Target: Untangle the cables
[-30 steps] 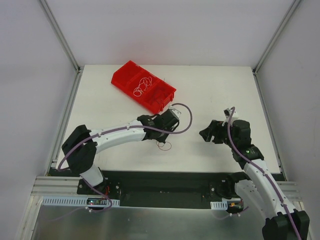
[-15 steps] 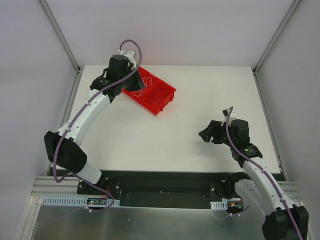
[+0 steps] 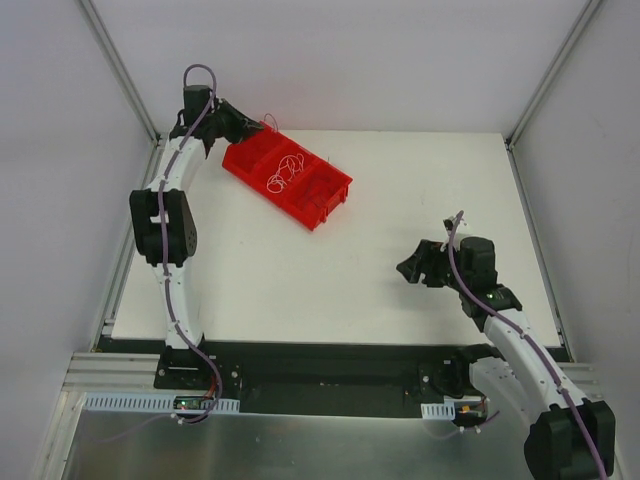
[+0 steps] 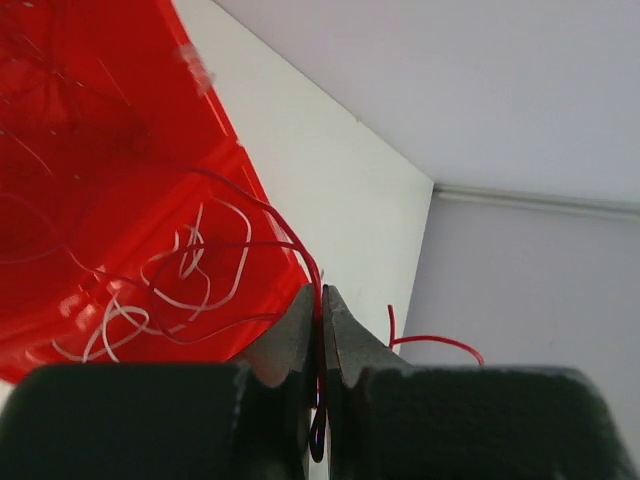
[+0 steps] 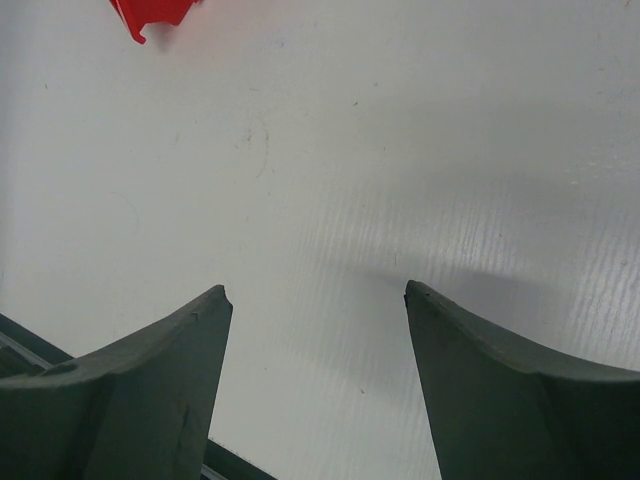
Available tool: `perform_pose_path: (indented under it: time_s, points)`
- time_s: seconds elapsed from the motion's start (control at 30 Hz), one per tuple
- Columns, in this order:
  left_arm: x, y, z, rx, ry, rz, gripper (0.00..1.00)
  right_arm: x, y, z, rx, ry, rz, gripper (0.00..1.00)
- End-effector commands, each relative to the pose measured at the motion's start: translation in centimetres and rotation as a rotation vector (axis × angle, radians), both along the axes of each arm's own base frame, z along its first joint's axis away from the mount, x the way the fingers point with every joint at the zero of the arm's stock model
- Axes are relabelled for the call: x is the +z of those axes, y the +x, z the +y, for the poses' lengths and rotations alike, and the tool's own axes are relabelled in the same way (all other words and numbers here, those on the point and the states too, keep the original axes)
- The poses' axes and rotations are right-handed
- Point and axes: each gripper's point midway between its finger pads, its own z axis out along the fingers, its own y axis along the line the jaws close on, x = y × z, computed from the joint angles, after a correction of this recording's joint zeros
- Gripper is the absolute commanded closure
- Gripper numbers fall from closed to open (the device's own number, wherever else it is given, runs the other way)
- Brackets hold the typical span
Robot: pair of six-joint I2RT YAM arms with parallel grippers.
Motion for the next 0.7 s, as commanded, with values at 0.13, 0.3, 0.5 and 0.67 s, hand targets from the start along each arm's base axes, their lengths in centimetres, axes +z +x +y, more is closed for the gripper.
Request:
perform_pose_path:
  time_s: [0.13,0.3,0.5,0.67]
  points:
    - [0.0,7.2,3.1,0.140,-0.289,-0.023,1.00,1.0,0.8,0.0,-0.004,0.021,-0.034,0.27]
    - [-5.4,8.1,4.4,0.244,-0.331,0.107,1.00,1.2,0.9,-0.4,-0.013,0.008,-0.040,0.27]
    - [-10.4,6.8,5.4,0.325,-0.246,0.224,1.00,1.4,1.0,-0.6,-0.016,0.008,-0.044,0.27]
    - [-11.8,6.2,6.8,0.374,-0.095,0.232,1.00,1.2,1.0,-0.4,-0.010,0.014,-0.033,0.27]
